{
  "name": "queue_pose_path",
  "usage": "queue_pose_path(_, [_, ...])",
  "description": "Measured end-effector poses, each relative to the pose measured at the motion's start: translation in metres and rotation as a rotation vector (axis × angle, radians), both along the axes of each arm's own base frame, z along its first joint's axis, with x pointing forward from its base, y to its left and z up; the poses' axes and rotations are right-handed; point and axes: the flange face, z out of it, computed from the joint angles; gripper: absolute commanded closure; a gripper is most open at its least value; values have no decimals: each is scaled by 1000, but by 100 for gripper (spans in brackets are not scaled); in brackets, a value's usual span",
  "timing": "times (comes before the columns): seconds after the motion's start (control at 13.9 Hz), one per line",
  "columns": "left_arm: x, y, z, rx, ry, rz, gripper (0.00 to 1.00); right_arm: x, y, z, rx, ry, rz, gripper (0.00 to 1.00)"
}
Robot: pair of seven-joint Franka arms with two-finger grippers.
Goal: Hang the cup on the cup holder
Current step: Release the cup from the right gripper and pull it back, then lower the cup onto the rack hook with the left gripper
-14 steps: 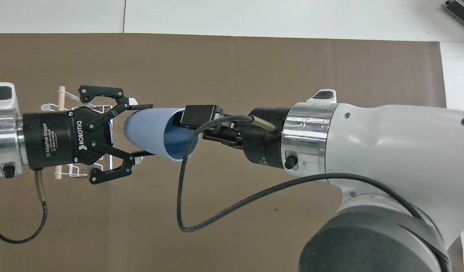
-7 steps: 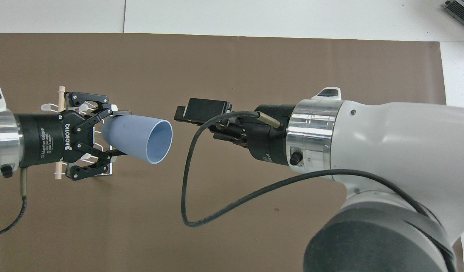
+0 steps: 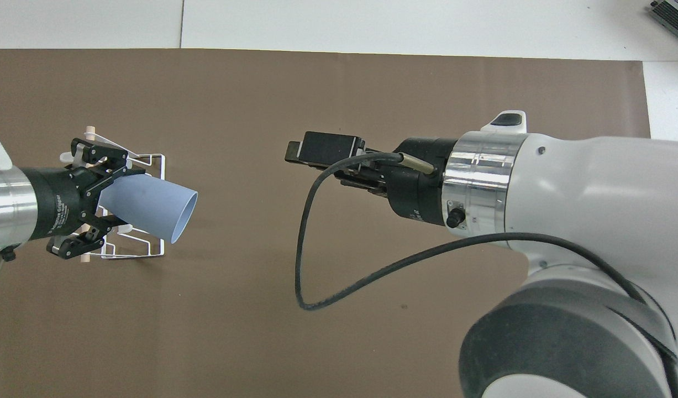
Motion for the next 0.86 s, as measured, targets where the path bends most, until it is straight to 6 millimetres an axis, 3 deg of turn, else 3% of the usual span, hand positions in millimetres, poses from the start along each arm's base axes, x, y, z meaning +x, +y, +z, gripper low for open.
queue_pose_path(0.43, [-6,-28,0,379,-104,-136,100,5,-25,-25,-409,-69,73,0])
queue_pose_path(0.65, [8,-10,-3,494,-208,-145,100,12,-55,-33,-560,-99,168,0])
queue_pose_path(0.86, [31,15,-16,557,-282,-147,100,27,-113,-41,-664,-86,235,0])
